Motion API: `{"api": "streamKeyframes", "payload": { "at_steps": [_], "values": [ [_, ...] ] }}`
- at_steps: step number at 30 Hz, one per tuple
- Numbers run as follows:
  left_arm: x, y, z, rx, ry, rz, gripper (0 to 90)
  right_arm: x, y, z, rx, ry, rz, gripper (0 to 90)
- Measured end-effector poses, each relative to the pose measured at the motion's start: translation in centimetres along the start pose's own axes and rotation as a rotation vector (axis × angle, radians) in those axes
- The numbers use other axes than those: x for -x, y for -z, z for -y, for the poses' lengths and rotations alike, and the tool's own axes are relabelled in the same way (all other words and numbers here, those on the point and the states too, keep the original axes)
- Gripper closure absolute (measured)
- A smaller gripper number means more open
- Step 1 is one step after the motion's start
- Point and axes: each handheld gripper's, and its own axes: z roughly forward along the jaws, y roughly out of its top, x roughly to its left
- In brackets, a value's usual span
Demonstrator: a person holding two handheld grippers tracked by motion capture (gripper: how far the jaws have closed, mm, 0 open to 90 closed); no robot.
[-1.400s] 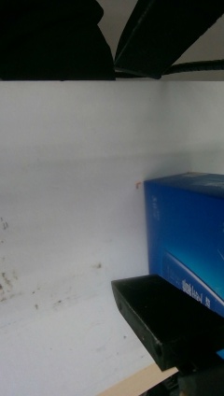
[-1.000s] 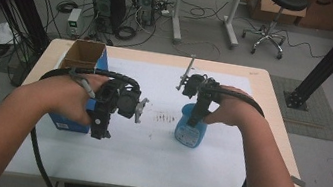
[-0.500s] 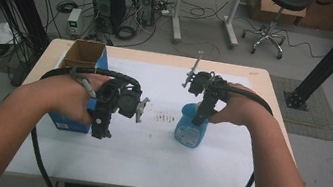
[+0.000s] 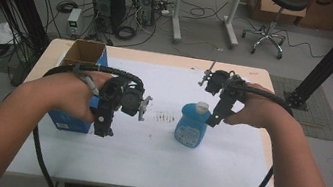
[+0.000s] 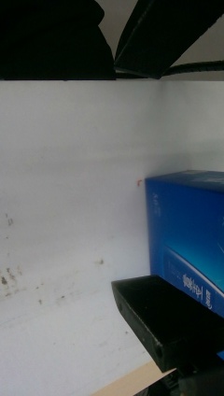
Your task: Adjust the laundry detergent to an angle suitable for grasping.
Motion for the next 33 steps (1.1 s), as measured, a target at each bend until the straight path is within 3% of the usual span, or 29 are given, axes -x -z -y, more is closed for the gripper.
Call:
{"api": "streamKeyframes", "payload": {
  "at_steps": [5, 9, 20, 33],
  "values": [
    [-0.1, 0.1, -0.2, -0.003, -0.005, 0.001, 0.1, -0.2, 0.3, 0.7, 0.001, 0.011, -0.012, 0.0],
    [-0.1, 0.2, -0.1, 0.004, -0.004, 0.000, 0.1, -1.3, 0.6, 1.6, 0.002, 0.064, -0.011, 0.0],
    [-0.6, 0.0, 0.0, 0.002, 0.011, 0.011, 0.1, -2.9, 1.1, 4.1, 0.020, 0.118, -0.042, 0.0],
    [-1.5, 0.6, -0.5, 0.006, 0.034, 0.009, 0.1, -3.0, 1.4, 4.5, 0.032, 0.154, -0.045, 0.0]
  ]
}}
